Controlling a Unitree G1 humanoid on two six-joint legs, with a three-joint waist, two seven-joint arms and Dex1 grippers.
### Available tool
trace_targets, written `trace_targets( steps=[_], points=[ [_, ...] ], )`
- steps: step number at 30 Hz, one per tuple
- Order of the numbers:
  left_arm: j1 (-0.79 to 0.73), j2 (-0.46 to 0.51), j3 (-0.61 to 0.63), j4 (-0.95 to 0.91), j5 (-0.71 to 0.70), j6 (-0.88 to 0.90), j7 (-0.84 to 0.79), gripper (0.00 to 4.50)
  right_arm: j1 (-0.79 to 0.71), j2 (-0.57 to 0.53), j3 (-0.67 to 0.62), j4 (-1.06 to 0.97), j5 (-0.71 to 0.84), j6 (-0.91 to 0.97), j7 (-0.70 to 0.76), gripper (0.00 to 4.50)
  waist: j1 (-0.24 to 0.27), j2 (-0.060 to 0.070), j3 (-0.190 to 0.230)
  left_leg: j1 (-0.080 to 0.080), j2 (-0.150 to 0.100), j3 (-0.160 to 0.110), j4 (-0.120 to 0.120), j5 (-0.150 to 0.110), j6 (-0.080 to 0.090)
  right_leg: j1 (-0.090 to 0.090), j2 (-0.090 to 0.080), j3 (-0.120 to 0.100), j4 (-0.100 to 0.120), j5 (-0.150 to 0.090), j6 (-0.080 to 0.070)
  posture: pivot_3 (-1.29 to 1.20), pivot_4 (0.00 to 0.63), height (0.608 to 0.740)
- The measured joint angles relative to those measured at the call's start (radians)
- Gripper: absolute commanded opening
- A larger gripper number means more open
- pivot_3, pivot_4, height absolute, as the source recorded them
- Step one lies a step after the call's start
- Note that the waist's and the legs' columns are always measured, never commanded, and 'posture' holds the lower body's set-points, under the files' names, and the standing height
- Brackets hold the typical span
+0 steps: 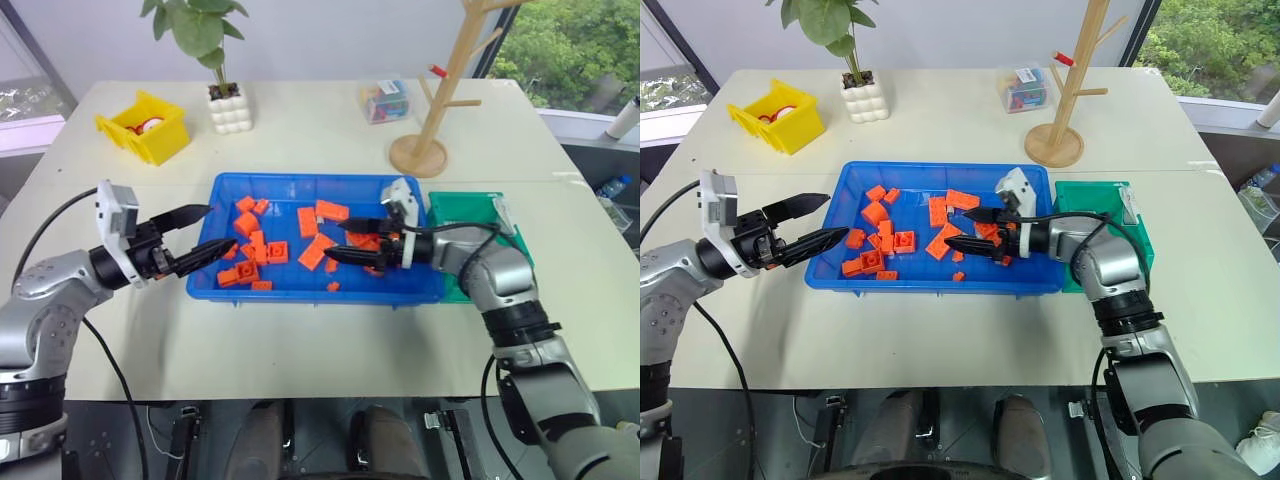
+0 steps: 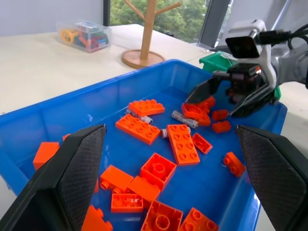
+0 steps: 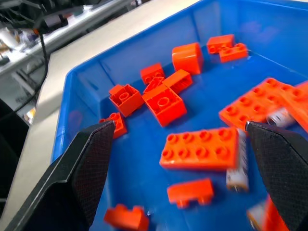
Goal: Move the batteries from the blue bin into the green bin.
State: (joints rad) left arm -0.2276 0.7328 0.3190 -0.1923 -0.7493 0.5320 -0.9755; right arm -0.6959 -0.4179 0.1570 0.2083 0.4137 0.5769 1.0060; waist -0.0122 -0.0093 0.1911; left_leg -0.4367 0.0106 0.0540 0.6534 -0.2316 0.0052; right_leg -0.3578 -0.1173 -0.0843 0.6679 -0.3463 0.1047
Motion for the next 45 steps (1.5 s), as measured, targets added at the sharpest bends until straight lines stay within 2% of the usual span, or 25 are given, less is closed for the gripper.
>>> trace_targets(
  steps=[10, 19, 22, 23, 24, 25, 26, 27, 30, 45],
  points=[
    [0.027, -0.031, 0.0, -0.026, 0.0, 0.0, 0.046, 4.5, -0.08, 0.046, 0.047, 0.181, -0.14, -0.124, -0.02, 4.46, -0.001, 0.0, 0.0, 0.0, 0.0, 0.0, 0.0, 0.0, 0.0, 0.0, 0.0, 0.0, 0.0, 0.0, 0.0, 0.0, 0.15, 0.739],
    [0.034, -0.038, 0.0, -0.045, 0.001, -0.012, 0.064, 4.5, -0.106, 0.05, 0.077, 0.212, -0.195, -0.08, 0.011, 4.46, -0.002, 0.0, 0.0, 0.0, 0.0, 0.0, 0.0, 0.0, 0.0, 0.0, 0.0, 0.0, 0.001, 0.0, 0.0, 0.0, 0.15, 0.739],
    [0.035, -0.038, 0.0, -0.045, 0.001, -0.015, 0.067, 4.5, -0.106, 0.054, 0.077, 0.214, -0.205, -0.081, 0.015, 3.71, -0.002, 0.0, 0.0, 0.0, 0.0, 0.0, 0.0, 0.0, 0.0, 0.0, 0.0, 0.0, 0.001, 0.0, 0.0, 0.0, 0.15, 0.739],
    [0.035, -0.038, 0.0, -0.045, 0.002, -0.015, 0.067, 4.5, -0.106, 0.055, 0.077, 0.215, -0.206, -0.081, 0.017, 3.13, -0.002, 0.0, 0.0, 0.0, 0.0, 0.0, 0.0, 0.0, 0.0, 0.0, 0.0, 0.0, 0.001, 0.0, 0.0, 0.0, 0.15, 0.739],
    [0.035, -0.038, 0.0, -0.045, 0.003, -0.016, 0.068, 4.5, -0.106, 0.057, 0.077, 0.215, -0.209, -0.082, 0.018, 2.84, -0.002, 0.0, 0.0, 0.0, 0.0, 0.0, 0.0, 0.0, 0.0, 0.0, 0.0, 0.0, 0.001, 0.0, 0.0, 0.0, 0.15, 0.739],
    [0.035, -0.038, 0.0, -0.045, 0.004, -0.018, 0.068, 4.5, -0.106, 0.059, 0.077, 0.216, -0.214, -0.083, 0.019, 2.23, -0.002, 0.0, 0.0, 0.0, 0.0, 0.0, 0.0, 0.0, 0.0, 0.0, 0.0, 0.0, 0.001, 0.0, 0.0, 0.0, 0.15, 0.739],
    [0.036, -0.038, 0.0, -0.045, 0.006, -0.018, 0.068, 4.5, -0.106, 0.061, 0.077, 0.217, -0.216, -0.083, 0.02, 1.85, -0.002, 0.0, 0.0, 0.0, 0.0, 0.0, 0.0, 0.0, 0.0, 0.0, 0.0, 0.0, 0.001, 0.0, 0.0, 0.0, 0.15, 0.739],
    [0.036, -0.038, 0.0, -0.045, 0.008, -0.02, 0.069, 4.5, -0.106, 0.065, 0.077, 0.218, -0.217, -0.084, 0.021, 1.2, -0.002, 0.0, 0.0, 0.0, 0.0, 0.0, 0.0, 0.0, 0.0, 0.0, 0.0, 0.0, 0.001, 0.0, 0.0, 0.0, 0.15, 0.739],
    [0.036, -0.038, 0.0, -0.045, 0.012, -0.022, 0.069, 4.5, -0.106, 0.07, 0.077, 0.218, -0.221, -0.086, 0.021, 0.05, -0.002, 0.0, 0.0, 0.0, 0.0, 0.0, 0.0, 0.0, 0.0, 0.0, 0.0, 0.0, 0.001, 0.0, 0.0, 0.0, 0.15, 0.739],
    [0.036, -0.039, 0.001, -0.037, 0.04, -0.043, 0.07, 4.5, -0.15, 0.091, 0.045, 0.184, -0.21, -0.077, -0.001, 0.05, -0.003, 0.0, 0.0, 0.0, 0.0, 0.0, -0.001, 0.0, -0.001, -0.001, 0.0, 0.0, 0.001, 0.0, 0.0, 0.0, 0.15, 0.739]
  ],
)
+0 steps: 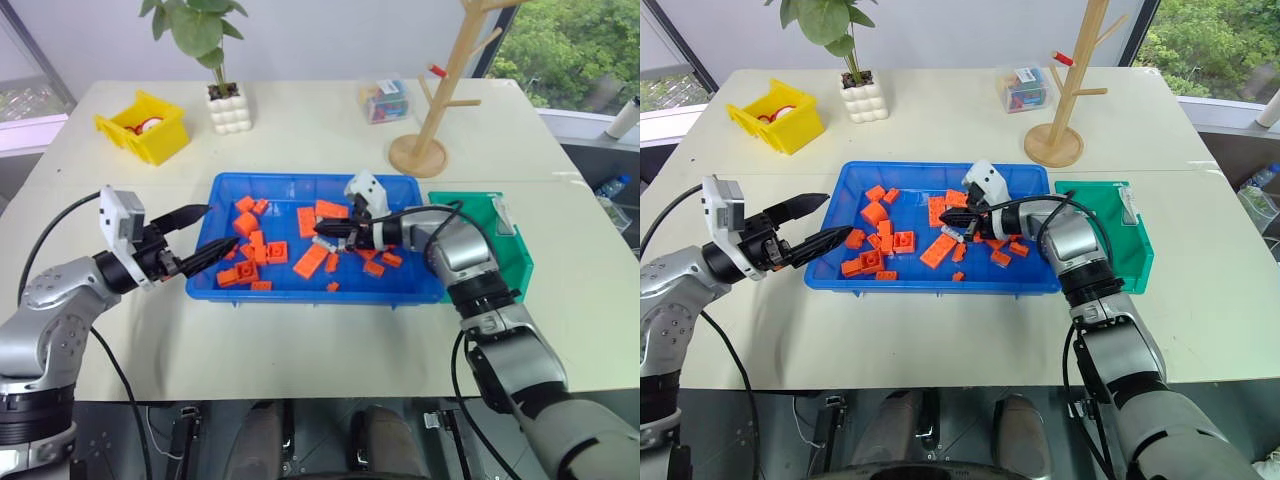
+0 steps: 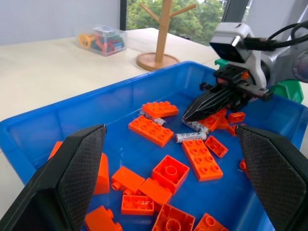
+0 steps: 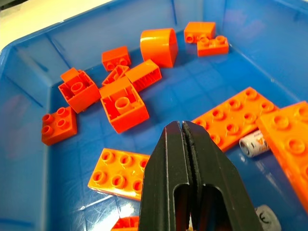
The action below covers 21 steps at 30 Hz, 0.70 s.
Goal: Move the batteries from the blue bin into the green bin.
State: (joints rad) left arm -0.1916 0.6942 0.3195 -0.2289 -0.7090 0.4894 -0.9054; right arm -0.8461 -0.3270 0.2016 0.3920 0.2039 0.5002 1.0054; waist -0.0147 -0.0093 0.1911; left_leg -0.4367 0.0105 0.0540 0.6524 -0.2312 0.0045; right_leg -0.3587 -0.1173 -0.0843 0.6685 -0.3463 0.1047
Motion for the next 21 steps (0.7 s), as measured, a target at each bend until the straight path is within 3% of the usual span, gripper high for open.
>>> trace_targets(
  steps=[4, 7, 12, 21],
  points=[
    [0.0, -0.011, 0.0, 0.001, 0.002, -0.003, 0.002, 4.5, 0.001, -0.034, 0.039, -0.05, -0.047, -0.028, 0.002, 0.05, 0.0, 0.0, 0.0, 0.0, 0.0, 0.0, 0.0, 0.0, 0.0, 0.0, 0.0, 0.0, 0.0, 0.0, 0.0, 0.0, 0.15, 0.739],
    [0.0, -0.021, 0.0, 0.002, 0.003, -0.006, 0.004, 4.5, 0.013, -0.067, 0.066, -0.109, -0.073, -0.029, 0.014, 1.27, 0.0, 0.0, 0.0, 0.0, 0.0, 0.0, 0.0, 0.0, 0.0, 0.0, 0.0, 0.0, 0.0, 0.0, 0.0, 0.0, 0.15, 0.739],
    [0.001, -0.033, 0.0, 0.002, 0.003, -0.008, 0.007, 4.5, 0.057, -0.113, 0.097, -0.192, -0.105, -0.026, 0.017, 3.77, 0.001, 0.0, 0.0, 0.0, 0.0, 0.0, 0.0, 0.0, 0.0, 0.0, 0.0, 0.0, 0.0, 0.0, 0.0, 0.0, 0.15, 0.739],
    [-0.011, -0.016, 0.0, 0.014, 0.001, -0.012, -0.005, 4.5, 0.067, -0.123, 0.128, -0.201, -0.141, -0.036, 0.02, 3.77, 0.0, 0.0, 0.0, 0.0, 0.0, 0.0, 0.0, 0.0, 0.0, 0.0, 0.0, 0.0, 0.0, 0.0, 0.0, 0.0, 0.15, 0.739]
  ],
)
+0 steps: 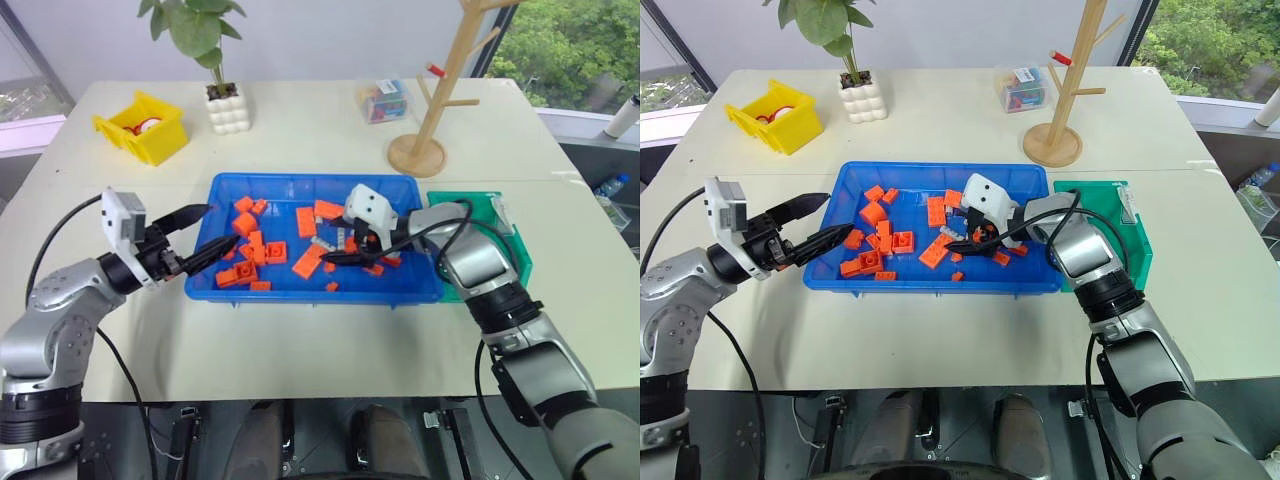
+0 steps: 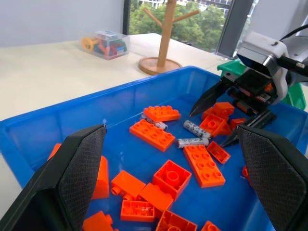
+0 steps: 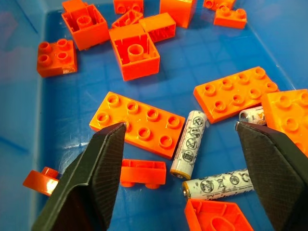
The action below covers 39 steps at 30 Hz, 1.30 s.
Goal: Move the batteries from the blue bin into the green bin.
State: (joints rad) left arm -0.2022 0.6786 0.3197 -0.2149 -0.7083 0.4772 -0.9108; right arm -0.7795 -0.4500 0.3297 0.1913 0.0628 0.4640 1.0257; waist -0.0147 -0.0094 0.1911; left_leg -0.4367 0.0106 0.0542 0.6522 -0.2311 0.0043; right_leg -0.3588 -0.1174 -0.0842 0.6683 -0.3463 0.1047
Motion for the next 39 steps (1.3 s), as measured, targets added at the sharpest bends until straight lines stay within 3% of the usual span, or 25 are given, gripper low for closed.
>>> trace_targets(
  steps=[10, 31, 34, 39],
  points=[
    [0.0, 0.125, 0.003, -0.026, -0.01, 0.034, -0.089, 4.5, -0.03, 0.023, 0.025, 0.138, -0.042, -0.11, 0.008, 3.77, -0.001, 0.0, 0.0, 0.0, 0.0, 0.0, 0.0, 0.0, 0.0, 0.0, 0.0, 0.0, 0.0, 0.0, 0.0, 0.0, 0.15, 0.739],
    [0.034, 0.103, 0.008, -0.076, -0.024, 0.043, -0.062, 4.5, -0.141, 0.074, 0.073, 0.343, -0.148, -0.228, 0.047, 3.77, -0.003, -0.001, 0.0, 0.0, 0.0, -0.001, 0.0, 0.0, -0.001, 0.0, 0.001, 0.0, 0.0, 0.0, 0.0, 0.0, 0.15, 0.739],
    [0.033, 0.103, 0.008, -0.076, -0.024, 0.043, -0.063, 4.5, -0.143, 0.073, 0.069, 0.353, -0.149, -0.231, 0.056, 2.92, -0.001, -0.001, 0.0, 0.0, 0.0, -0.001, 0.0, 0.0, -0.001, 0.001, 0.001, 0.0, 0.0, 0.0, 0.0, 0.0, 0.15, 0.739],
    [0.031, 0.103, 0.008, -0.076, -0.024, 0.043, -0.066, 4.5, -0.143, 0.073, 0.067, 0.364, -0.149, -0.228, 0.07, 0.54, -0.002, -0.001, 0.0, 0.0, 0.0, -0.001, 0.0, 0.0, -0.001, 0.001, 0.001, 0.0, 0.0, 0.0, 0.0, 0.0, 0.15, 0.739]
  ],
)
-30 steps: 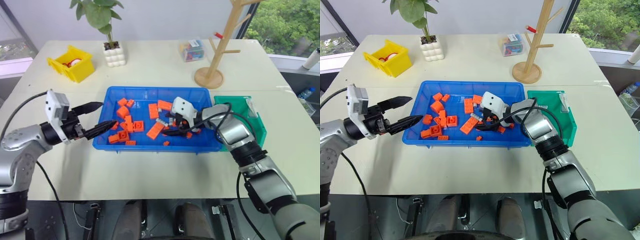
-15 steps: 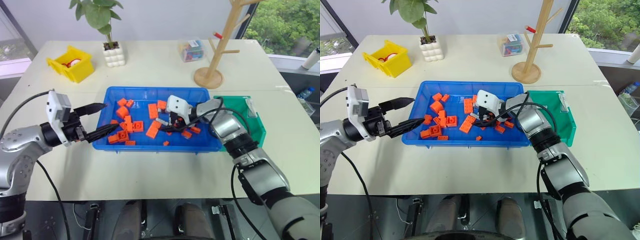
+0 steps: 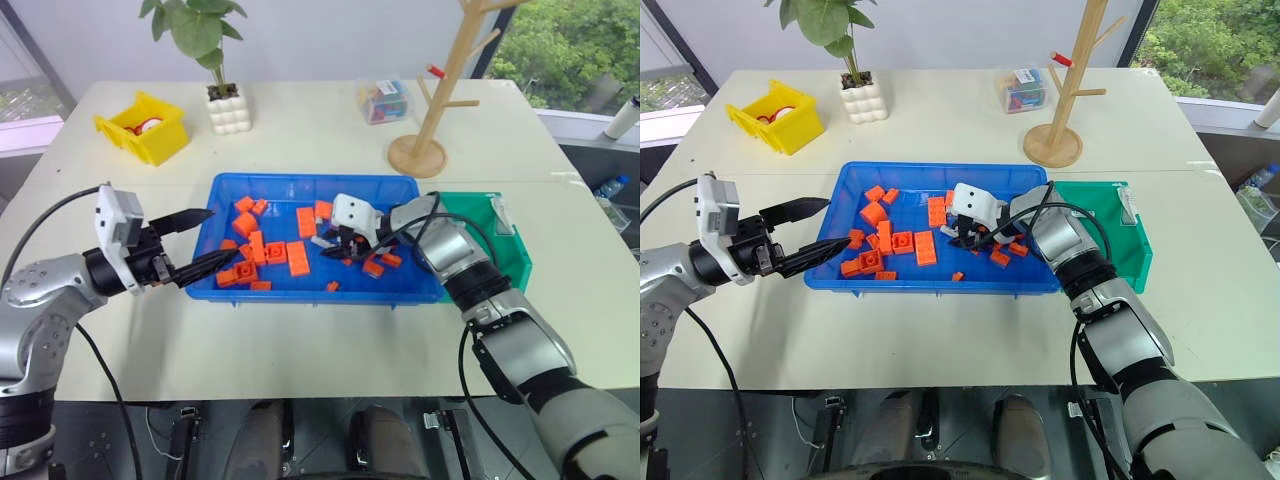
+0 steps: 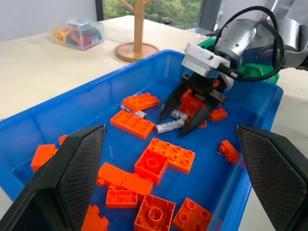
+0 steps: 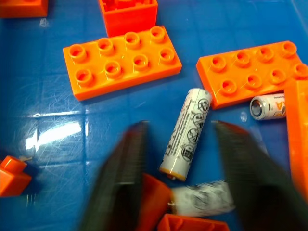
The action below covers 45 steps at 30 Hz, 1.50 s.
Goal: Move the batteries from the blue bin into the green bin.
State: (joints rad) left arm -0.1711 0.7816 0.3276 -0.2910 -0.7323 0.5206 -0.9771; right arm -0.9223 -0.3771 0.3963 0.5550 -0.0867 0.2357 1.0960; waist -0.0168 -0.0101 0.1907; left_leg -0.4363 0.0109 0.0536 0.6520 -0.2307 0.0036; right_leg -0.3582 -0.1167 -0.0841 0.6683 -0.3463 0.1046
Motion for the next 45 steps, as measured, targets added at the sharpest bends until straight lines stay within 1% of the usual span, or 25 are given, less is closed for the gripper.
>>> trace_targets(
  steps=[1, 2, 8, 11, 13, 17, 22, 25, 29, 31, 34, 37, 42, 45],
  points=[
    [0.0, 0.0, 0.0, 0.0, 0.0, 0.0, -0.002, 4.5, -0.001, 0.0, 0.0, -0.001, 0.0, 0.0, 0.002, 0.09, 0.0, 0.0, 0.0, 0.0, 0.0, 0.0, 0.0, 0.0, 0.0, 0.0, 0.0, 0.0, 0.0, 0.0, 0.0, 0.0, 0.15, 0.739],
    [-0.001, 0.002, 0.0, -0.001, 0.0, 0.0, -0.003, 4.5, -0.001, 0.0, -0.001, -0.001, -0.001, 0.001, 0.004, 0.07, 0.0, 0.0, 0.0, 0.0, 0.0, 0.0, 0.0, 0.0, 0.0, 0.0, 0.0, 0.0, 0.0, 0.0, 0.0, 0.0, 0.15, 0.739],
    [-0.001, 0.016, 0.0, -0.007, -0.006, 0.005, -0.013, 4.5, -0.001, 0.002, -0.005, 0.0, -0.007, 0.001, 0.007, 0.07, 0.0, 0.0, 0.0, 0.0, 0.0, 0.0, 0.0, 0.0, 0.0, 0.0, 0.0, 0.0, 0.0, 0.0, 0.0, 0.0, 0.15, 0.739],
    [-0.002, 0.016, 0.0, -0.007, -0.014, 0.013, -0.016, 4.5, -0.013, 0.012, -0.023, 0.013, -0.005, 0.027, -0.016, 0.07, 0.0, 0.0, 0.0, 0.0, 0.0, 0.0, 0.0, 0.0, 0.0, 0.0, 0.0, 0.0, 0.0, 0.0, 0.0, 0.0, 0.15, 0.739],
    [-0.011, 0.016, -0.001, -0.007, -0.018, 0.014, -0.018, 4.5, -0.023, 0.015, -0.052, 0.016, 0.013, 0.071, -0.031, 0.07, 0.002, 0.0, 0.0, 0.0, 0.0, 0.0, 0.0, 0.0, 0.0, 0.0, 0.0, 0.0, 0.0, 0.0, 0.0, 0.0, 0.15, 0.739],
    [-0.052, 0.016, -0.009, 0.004, -0.018, 0.013, -0.026, 4.5, -0.076, 0.015, -0.153, -0.021, 0.086, 0.175, -0.048, 0.07, 0.001, 0.0, 0.001, 0.0, 0.0, 0.0, -0.001, 0.0, 0.0, 0.0, 0.0, 0.0, 0.0, 0.0, 0.0, 0.0, 0.15, 0.739],
    [-0.122, 0.003, -0.071, 0.066, -0.008, 0.003, -0.069, 4.5, -0.132, -0.039, -0.26, -0.151, 0.181, 0.303, -0.049, 0.07, 0.005, 0.0, 0.0, 0.0, -0.001, 0.0, -0.002, 0.0, 0.0, 0.0, 0.0, 0.0, 0.0, 0.0, 0.0, 0.0, 0.15, 0.739],
    [-0.181, -0.009, -0.114, 0.108, 0.004, -0.003, -0.101, 4.5, -0.123, -0.122, -0.289, -0.199, 0.192, 0.347, -0.053, 0.07, 0.01, 0.0, 0.001, -0.001, -0.001, 0.0, -0.002, 0.0, 0.0, 0.0, -0.001, 0.0, -0.001, 0.0, 0.0, 0.0, 0.15, 0.739],
    [-0.265, -0.036, -0.161, 0.163, 0.017, -0.012, -0.145, 4.5, -0.066, -0.269, -0.337, -0.257, 0.197, 0.393, -0.057, 0.07, 0.009, 0.0, 0.001, -0.001, -0.001, 0.0, -0.002, 0.0, 0.0, -0.001, -0.001, 0.0, -0.001, 0.0, 0.0, 0.0, 0.15, 0.739],
    [-0.31, -0.056, -0.197, 0.198, 0.031, -0.026, -0.171, 4.5, -0.014, -0.349, -0.369, -0.298, 0.202, 0.421, -0.06, 0.07, 0.007, 0.0, 0.001, -0.001, -0.001, 0.001, -0.002, 0.0, 0.0, -0.001, -0.001, 0.0, -0.001, 0.0, 0.0, 0.0, 0.15, 0.739],
    [-0.361, -0.084, -0.234, 0.248, 0.053, -0.041, -0.202, 4.5, 0.067, -0.425, -0.414, -0.367, 0.222, 0.472, -0.069, 0.07, 0.002, 0.0, 0.001, -0.001, 0.0, 0.002, -0.003, 0.0, 0.0, -0.002, 0.0, 0.0, -0.001, 0.0, 0.0, 0.0, 0.15, 0.739],
    [-0.401, -0.107, -0.26, 0.305, 0.079, -0.063, -0.229, 4.5, 0.16, -0.472, -0.455, -0.451, 0.25, 0.529, -0.078, 0.07, 0.002, 0.0, 0.001, -0.001, 0.0, 0.002, -0.003, 0.0, 0.0, -0.002, 0.0, 0.0, -0.001, 0.0, 0.0, 0.0, 0.15, 0.739],
    [-0.443, -0.136, -0.281, 0.4, 0.12, -0.102, -0.266, 4.5, 0.314, -0.508, -0.515, -0.606, 0.303, 0.618, -0.109, 0.07, 0.007, 0.0, 0.001, -0.001, 0.0, 0.002, -0.002, 0.0, 0.0, -0.001, 0.0, 0.0, -0.001, 0.0, 0.0, 0.0, 0.15, 0.739],
    [-0.457, -0.147, -0.286, 0.434, 0.137, -0.118, -0.282, 4.5, 0.4, -0.514, -0.547, -0.653, 0.32, 0.642, -0.131, 0.07, 0.011, 0.0, 0.001, -0.001, -0.001, 0.001, -0.001, 0.0, 0.0, -0.001, 0.0, 0.0, -0.001, 0.0, 0.0, 0.0, 0.15, 0.739]
  ],
)
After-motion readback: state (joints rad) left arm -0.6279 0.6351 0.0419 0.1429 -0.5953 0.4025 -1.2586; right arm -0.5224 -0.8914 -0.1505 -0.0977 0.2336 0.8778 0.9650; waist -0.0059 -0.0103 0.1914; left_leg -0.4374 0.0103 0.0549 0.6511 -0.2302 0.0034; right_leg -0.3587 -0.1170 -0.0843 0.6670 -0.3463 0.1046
